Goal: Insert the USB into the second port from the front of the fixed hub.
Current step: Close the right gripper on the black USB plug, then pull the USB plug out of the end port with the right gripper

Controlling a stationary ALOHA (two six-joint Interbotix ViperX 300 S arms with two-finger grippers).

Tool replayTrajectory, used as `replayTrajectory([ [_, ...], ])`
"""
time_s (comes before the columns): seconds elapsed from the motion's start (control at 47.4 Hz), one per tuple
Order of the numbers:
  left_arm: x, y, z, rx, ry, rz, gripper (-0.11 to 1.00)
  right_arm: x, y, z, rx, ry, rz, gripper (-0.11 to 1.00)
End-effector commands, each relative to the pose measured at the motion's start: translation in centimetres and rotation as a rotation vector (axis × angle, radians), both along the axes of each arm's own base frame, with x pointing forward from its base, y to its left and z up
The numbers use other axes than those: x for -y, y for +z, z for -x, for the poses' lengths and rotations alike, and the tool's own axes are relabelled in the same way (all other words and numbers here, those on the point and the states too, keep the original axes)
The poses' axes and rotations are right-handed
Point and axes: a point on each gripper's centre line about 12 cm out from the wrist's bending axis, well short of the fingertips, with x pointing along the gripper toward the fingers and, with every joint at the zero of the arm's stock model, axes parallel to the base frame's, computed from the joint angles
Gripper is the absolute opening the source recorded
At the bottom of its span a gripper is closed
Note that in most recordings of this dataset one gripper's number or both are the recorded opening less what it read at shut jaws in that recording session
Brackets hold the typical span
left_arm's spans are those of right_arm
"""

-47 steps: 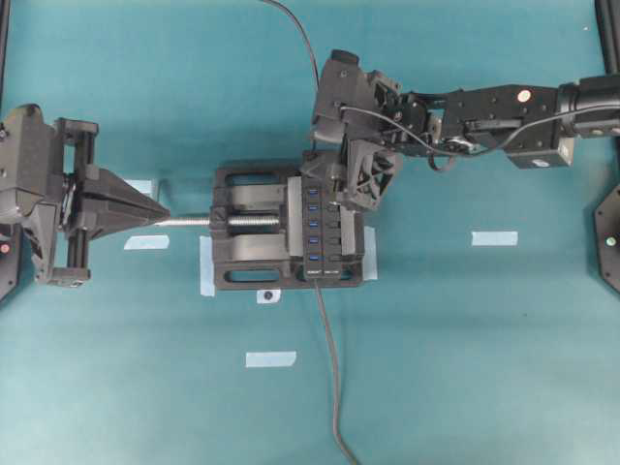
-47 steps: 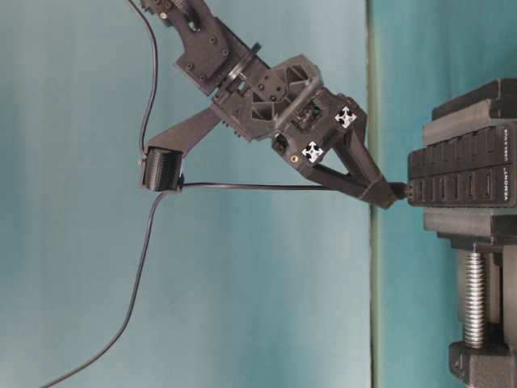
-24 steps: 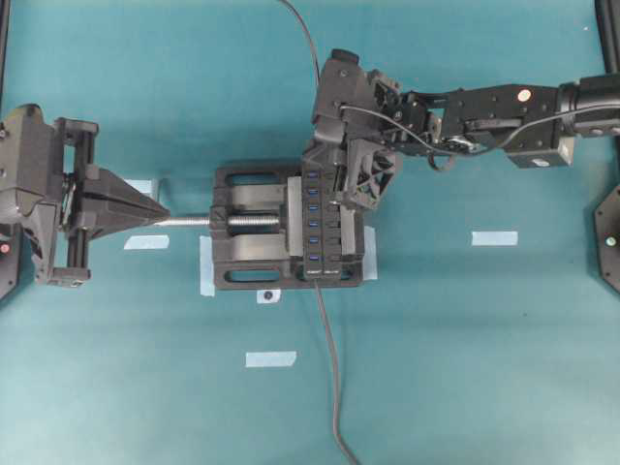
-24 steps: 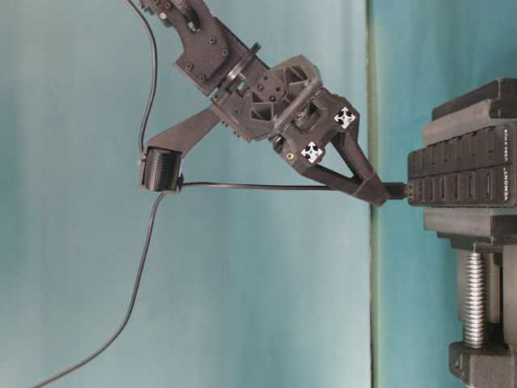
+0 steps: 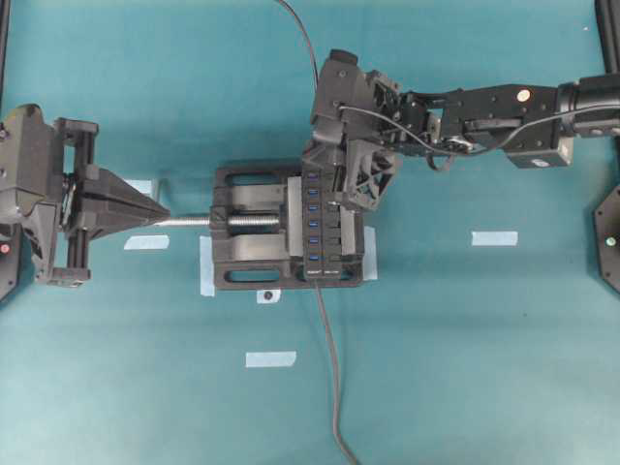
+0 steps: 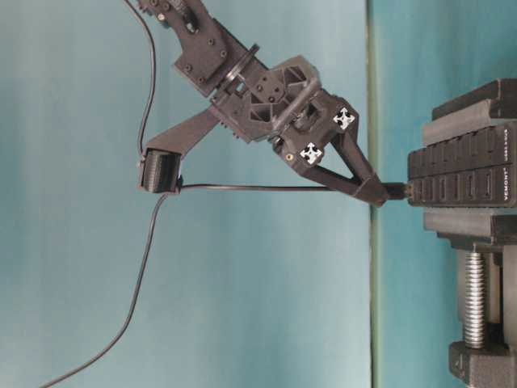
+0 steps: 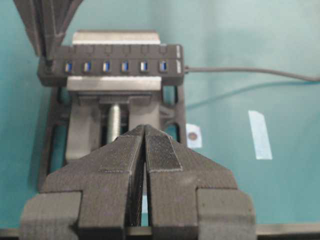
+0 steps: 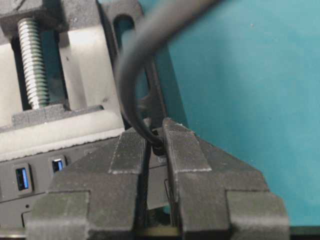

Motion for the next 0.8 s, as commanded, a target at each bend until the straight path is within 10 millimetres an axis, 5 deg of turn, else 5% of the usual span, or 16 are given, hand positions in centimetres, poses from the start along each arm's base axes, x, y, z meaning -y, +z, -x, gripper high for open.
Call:
replayTrajectory([
  [0.0,0.0,0.7,-0.2,0.025,0.001,0.001,0.00,-0.2,2.9,-0.7,0.076,0.003,0.010,0.08],
  [0.781,0.0,0.7,-0.3,0.037,0.002,0.006,0.00,-1.0,6.5,-0.1,0.085,-0.019,-0.039,0.07],
])
